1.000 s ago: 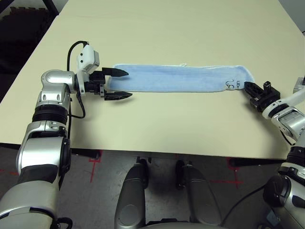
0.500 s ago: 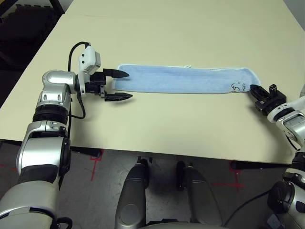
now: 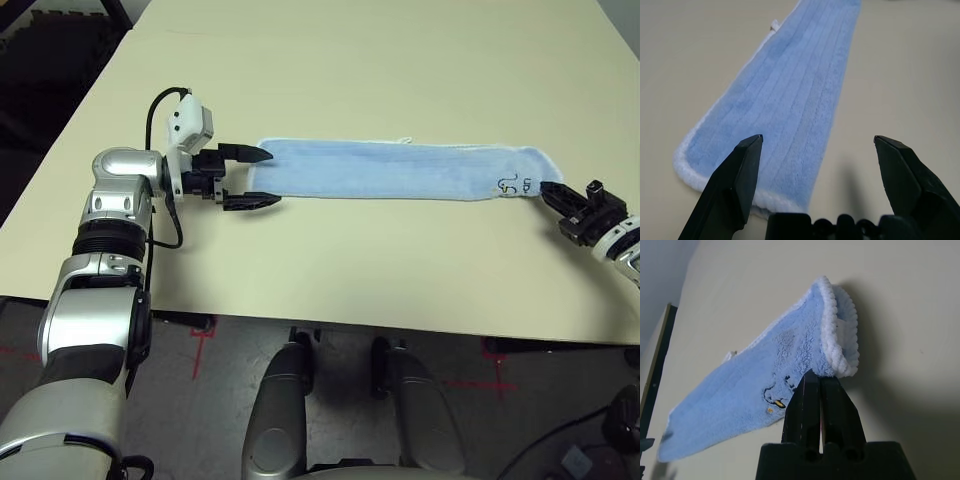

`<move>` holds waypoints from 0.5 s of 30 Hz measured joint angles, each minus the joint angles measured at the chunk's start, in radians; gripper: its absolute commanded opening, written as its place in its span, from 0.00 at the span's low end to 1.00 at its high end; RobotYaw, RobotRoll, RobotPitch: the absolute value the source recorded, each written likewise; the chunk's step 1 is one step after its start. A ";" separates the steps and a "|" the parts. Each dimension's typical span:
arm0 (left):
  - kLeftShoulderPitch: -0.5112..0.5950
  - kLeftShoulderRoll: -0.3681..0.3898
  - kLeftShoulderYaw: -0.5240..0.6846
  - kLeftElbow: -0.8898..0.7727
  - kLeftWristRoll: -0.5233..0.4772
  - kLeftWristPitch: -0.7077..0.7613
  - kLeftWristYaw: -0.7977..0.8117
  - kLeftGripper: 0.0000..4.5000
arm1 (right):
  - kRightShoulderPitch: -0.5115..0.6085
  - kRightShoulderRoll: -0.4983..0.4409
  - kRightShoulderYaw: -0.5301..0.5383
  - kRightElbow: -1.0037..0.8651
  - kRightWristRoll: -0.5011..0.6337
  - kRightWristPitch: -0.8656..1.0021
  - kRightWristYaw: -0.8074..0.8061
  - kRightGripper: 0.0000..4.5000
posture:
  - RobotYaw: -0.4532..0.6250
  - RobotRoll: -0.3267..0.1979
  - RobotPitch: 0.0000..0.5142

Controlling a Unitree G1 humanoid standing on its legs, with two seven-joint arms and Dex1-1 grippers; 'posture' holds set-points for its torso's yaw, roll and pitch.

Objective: Fold the towel and set it aside.

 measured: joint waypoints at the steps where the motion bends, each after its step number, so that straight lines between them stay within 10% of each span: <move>1: 0.001 0.000 0.000 0.000 -0.001 0.002 -0.001 1.00 | 0.009 0.000 -0.002 -0.001 0.000 0.000 0.000 0.01 | 0.44 0.62 0.49; 15: 0.002 -0.015 0.016 0.001 -0.009 -0.045 0.009 1.00 | 0.031 -0.036 -0.037 -0.016 0.006 -0.041 0.017 0.01 | 0.43 0.62 0.49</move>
